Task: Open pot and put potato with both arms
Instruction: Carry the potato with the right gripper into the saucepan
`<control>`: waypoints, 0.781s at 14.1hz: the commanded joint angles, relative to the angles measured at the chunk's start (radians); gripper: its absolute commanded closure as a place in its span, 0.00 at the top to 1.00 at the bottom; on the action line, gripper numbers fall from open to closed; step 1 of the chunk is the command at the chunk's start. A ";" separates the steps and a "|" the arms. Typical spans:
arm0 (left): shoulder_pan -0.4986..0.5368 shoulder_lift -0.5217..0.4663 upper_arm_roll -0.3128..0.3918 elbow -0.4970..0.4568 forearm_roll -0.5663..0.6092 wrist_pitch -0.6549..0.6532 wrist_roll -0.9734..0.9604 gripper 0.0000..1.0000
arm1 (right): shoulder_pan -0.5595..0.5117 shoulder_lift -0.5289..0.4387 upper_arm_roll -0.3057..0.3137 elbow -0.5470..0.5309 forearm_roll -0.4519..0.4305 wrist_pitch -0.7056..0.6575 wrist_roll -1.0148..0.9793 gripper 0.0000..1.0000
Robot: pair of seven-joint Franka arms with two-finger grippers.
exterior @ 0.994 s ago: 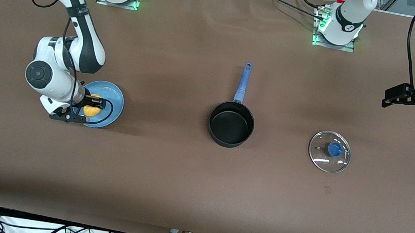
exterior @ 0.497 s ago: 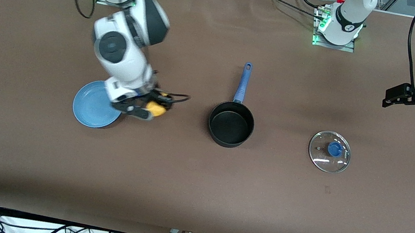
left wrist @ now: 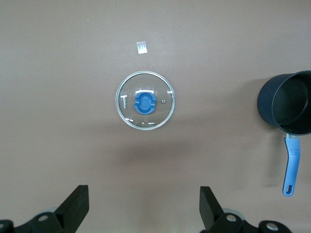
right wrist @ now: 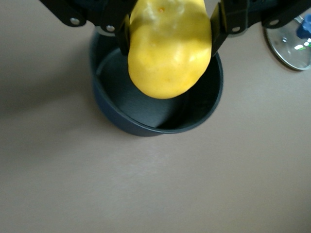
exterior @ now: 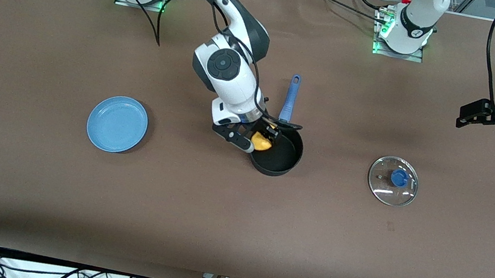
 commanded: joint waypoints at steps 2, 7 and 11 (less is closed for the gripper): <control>-0.005 -0.015 0.005 0.001 0.003 -0.025 -0.005 1.00 | 0.034 0.082 -0.005 0.055 -0.008 0.118 0.051 0.15; -0.005 -0.015 0.005 0.001 0.003 -0.025 -0.005 1.00 | 0.042 0.055 -0.016 0.055 -0.140 0.094 0.027 1.00; -0.005 -0.015 0.002 0.001 0.003 -0.025 -0.005 1.00 | -0.001 -0.068 -0.040 0.055 -0.141 -0.201 -0.115 1.00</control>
